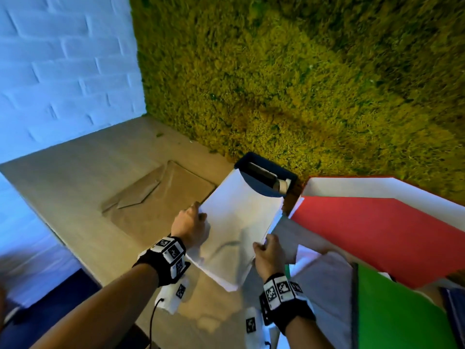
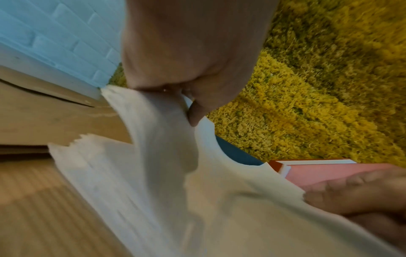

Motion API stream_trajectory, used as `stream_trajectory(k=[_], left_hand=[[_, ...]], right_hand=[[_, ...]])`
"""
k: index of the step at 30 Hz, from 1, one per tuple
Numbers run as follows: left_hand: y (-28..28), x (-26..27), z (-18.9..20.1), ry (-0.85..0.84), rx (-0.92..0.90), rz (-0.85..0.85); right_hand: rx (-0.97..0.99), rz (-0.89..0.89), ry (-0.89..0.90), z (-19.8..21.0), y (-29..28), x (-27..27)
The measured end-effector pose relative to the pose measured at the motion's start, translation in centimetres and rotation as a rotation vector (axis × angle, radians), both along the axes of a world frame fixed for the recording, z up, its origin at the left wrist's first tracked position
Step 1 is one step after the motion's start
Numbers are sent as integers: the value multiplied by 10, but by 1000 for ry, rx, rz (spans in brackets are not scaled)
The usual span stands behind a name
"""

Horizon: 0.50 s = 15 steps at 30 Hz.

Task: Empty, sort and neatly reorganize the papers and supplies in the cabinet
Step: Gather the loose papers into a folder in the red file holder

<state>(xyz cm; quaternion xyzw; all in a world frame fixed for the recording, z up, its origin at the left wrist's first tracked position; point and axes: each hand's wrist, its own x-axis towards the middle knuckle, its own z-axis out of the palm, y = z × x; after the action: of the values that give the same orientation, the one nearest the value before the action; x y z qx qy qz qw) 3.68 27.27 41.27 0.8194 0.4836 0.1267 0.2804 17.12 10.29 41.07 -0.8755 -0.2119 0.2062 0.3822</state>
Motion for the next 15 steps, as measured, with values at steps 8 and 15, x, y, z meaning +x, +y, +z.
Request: stream_trajectory(k=[8,15], left_hand=[[21,8,-15,321,-52,-142],[-36,66,3,-23,171,-351]], right_hand=[[-196,-22,25,-25,8,-12],[-47,-157,-131,-26,-37,5]])
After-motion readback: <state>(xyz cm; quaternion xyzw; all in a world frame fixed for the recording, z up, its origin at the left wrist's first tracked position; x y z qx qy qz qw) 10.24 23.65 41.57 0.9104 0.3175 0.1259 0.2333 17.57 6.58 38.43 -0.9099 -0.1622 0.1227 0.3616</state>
